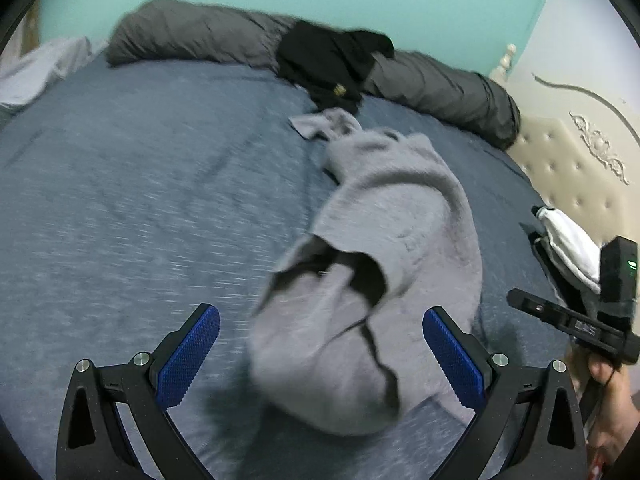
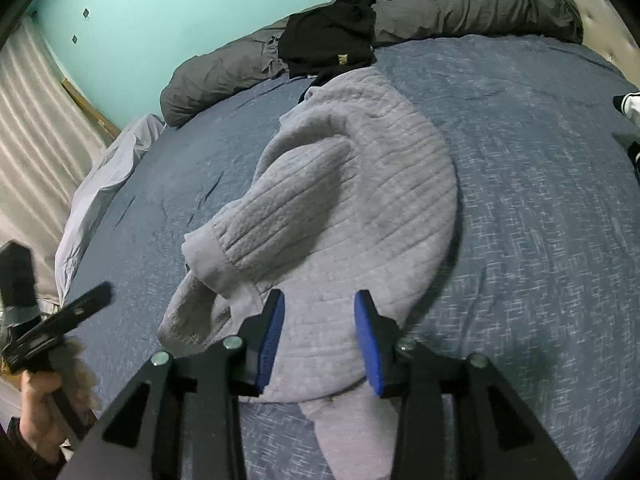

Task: Fold clothes
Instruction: 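Grasp the sweatshirt hem with the left gripper while the right gripper holds a sleeve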

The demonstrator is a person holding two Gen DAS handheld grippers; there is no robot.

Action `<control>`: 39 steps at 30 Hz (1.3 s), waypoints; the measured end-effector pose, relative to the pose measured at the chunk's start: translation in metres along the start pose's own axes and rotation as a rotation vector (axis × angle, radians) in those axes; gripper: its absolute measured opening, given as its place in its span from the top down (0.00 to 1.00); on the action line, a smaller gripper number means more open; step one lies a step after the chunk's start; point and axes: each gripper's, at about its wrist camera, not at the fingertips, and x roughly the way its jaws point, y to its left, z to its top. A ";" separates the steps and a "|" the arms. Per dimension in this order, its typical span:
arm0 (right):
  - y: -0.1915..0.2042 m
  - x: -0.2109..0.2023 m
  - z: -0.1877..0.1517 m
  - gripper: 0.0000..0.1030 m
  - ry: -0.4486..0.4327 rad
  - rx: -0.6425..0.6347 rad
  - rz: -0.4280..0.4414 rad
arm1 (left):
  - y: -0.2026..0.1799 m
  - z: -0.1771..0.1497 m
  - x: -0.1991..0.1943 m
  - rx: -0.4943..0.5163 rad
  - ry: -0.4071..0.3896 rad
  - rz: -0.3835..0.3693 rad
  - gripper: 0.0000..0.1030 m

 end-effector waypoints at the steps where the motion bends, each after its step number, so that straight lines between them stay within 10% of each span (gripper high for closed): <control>1: -0.003 -0.002 -0.001 0.60 0.000 0.002 0.007 | -0.004 0.001 0.010 -0.001 0.009 -0.001 0.00; 11: -0.018 -0.014 -0.009 0.59 -0.022 -0.024 0.058 | -0.021 0.011 0.062 -0.011 0.055 -0.042 0.10; 25: -0.013 -0.004 -0.018 0.59 -0.003 -0.020 0.089 | -0.030 0.009 0.092 -0.019 0.134 -0.159 0.67; 31: -0.013 -0.007 -0.020 0.59 -0.004 -0.020 0.080 | -0.024 0.014 0.076 -0.011 0.100 -0.164 0.94; 39: -0.016 -0.030 -0.018 0.59 -0.038 -0.005 0.054 | -0.006 0.030 0.016 0.029 0.026 -0.149 0.97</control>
